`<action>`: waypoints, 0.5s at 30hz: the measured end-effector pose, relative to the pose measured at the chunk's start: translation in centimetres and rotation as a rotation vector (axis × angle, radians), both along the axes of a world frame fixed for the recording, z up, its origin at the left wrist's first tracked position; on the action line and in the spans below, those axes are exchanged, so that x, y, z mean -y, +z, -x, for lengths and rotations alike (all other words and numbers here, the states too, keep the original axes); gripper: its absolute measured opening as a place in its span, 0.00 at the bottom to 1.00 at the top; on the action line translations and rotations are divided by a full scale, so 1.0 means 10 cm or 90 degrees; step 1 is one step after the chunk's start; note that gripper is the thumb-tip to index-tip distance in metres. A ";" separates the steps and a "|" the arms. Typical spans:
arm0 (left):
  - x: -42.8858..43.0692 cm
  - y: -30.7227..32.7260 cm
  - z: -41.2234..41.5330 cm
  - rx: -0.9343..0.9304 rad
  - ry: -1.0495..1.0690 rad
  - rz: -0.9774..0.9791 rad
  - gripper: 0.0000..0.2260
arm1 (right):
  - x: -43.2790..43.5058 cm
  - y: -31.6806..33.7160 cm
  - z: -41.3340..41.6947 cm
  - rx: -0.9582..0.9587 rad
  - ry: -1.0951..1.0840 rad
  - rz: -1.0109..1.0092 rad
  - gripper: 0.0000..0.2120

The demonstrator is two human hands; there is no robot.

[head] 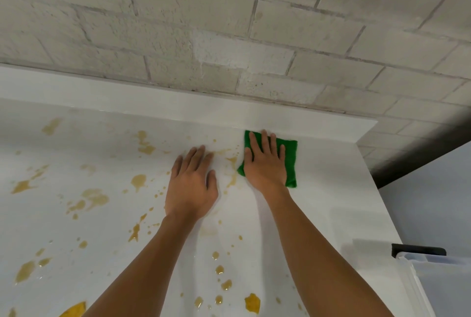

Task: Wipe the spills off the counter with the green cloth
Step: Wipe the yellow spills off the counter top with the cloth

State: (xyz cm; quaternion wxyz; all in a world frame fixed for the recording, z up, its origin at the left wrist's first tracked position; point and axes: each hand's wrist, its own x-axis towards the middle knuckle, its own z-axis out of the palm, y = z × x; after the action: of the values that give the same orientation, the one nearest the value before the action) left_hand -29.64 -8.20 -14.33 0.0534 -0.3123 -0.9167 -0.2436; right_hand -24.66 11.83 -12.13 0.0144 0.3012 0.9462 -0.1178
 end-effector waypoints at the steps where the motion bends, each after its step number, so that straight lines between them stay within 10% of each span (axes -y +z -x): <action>1: 0.00 0.00 0.00 0.001 0.000 0.000 0.26 | 0.02 -0.01 -0.02 0.002 0.051 -0.004 0.28; 15: 0.00 -0.02 0.00 -0.010 -0.002 -0.004 0.25 | -0.06 -0.02 -0.02 0.012 0.052 -0.010 0.29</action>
State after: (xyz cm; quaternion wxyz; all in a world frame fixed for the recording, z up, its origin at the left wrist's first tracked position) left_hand -29.65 -8.21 -14.57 0.0614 -0.3156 -0.9149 -0.2440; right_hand -24.43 12.44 -12.34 0.0257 0.2638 0.9583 -0.1065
